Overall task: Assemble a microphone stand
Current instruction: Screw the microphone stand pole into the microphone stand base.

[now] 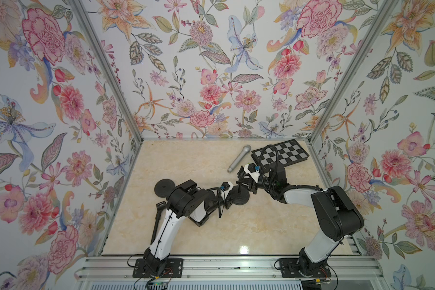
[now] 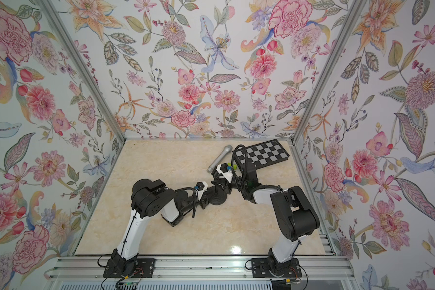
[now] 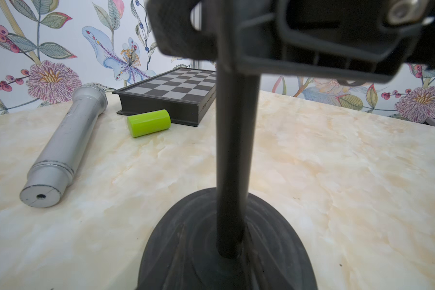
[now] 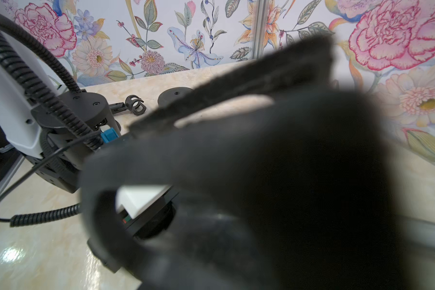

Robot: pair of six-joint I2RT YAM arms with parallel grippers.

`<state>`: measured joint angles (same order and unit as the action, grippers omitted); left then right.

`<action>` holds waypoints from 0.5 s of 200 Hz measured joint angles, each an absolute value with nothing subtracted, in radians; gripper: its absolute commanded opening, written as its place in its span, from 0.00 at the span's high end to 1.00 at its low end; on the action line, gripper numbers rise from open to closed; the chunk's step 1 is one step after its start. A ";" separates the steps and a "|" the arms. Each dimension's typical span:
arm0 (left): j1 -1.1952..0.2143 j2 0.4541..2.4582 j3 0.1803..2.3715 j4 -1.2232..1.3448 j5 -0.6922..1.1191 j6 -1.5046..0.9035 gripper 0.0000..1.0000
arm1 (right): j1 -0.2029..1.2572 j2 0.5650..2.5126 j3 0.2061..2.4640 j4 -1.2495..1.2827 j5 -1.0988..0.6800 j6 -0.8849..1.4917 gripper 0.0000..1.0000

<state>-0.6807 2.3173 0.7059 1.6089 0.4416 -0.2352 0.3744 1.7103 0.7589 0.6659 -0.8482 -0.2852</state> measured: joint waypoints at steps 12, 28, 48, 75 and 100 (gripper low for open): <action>-0.678 2.318 0.706 1.609 0.440 -0.237 0.61 | 0.377 1.710 0.720 0.746 -0.804 -0.247 0.88; -0.676 2.319 0.707 1.609 0.441 -0.241 0.61 | 0.408 1.700 0.634 0.912 -0.691 -0.161 1.00; -0.674 2.319 0.707 1.609 0.445 -0.242 0.61 | 0.494 1.695 0.521 1.122 -0.435 -0.052 1.00; -0.672 2.319 0.705 1.609 0.453 -0.241 0.61 | 0.678 1.720 0.448 1.285 0.023 0.070 1.00; -0.669 2.319 0.704 1.609 0.460 -0.239 0.61 | 0.799 1.771 0.462 1.350 0.329 0.125 1.00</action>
